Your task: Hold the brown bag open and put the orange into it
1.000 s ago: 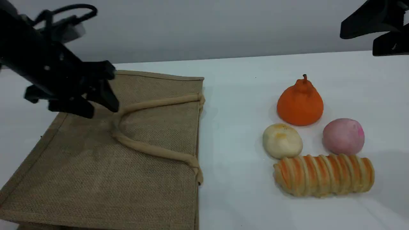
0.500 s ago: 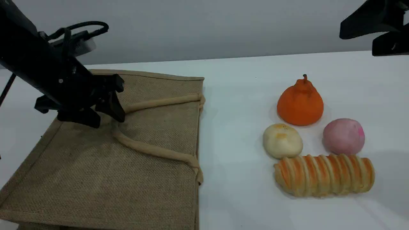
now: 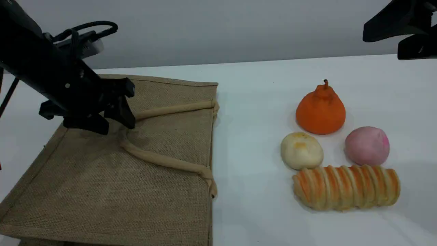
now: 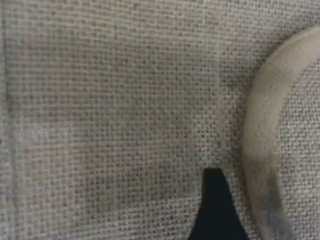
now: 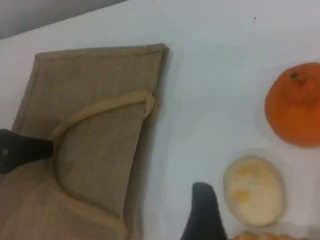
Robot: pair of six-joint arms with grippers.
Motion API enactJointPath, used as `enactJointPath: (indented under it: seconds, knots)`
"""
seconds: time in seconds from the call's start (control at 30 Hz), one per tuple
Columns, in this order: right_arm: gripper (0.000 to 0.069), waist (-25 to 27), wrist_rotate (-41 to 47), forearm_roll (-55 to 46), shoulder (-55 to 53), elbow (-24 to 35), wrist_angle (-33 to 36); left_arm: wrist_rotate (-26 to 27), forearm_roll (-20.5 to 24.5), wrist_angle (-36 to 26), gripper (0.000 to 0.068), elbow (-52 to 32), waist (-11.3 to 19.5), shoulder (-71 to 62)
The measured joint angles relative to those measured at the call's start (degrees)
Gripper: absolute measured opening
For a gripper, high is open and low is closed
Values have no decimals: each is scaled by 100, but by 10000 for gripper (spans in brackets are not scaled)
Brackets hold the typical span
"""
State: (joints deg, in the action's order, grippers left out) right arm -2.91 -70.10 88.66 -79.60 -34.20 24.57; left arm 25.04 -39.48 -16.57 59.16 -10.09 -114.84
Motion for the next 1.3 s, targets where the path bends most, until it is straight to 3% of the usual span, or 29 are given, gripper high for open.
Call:
enactJointPath:
  seconds: [0.67, 0.8, 0.97, 1.13, 1.3]
  knots:
    - [448, 0, -66, 5, 0, 0, -5, 0, -110, -88, 419, 105, 0, -555]
    - [448, 0, -66, 5, 0, 0, -5, 0, -110, -88, 321, 105, 0, -557]
    - [448, 0, -66, 5, 0, 0, -5, -18, -116, -64, 94, 105, 0, -557]
    - [448, 0, -78, 5, 0, 0, 72, 19, -110, -148, 90, 134, 0, -433]
    - [448, 0, -256, 148, 0, 0, 353, 193, -95, -753, 90, 483, 5, 51]
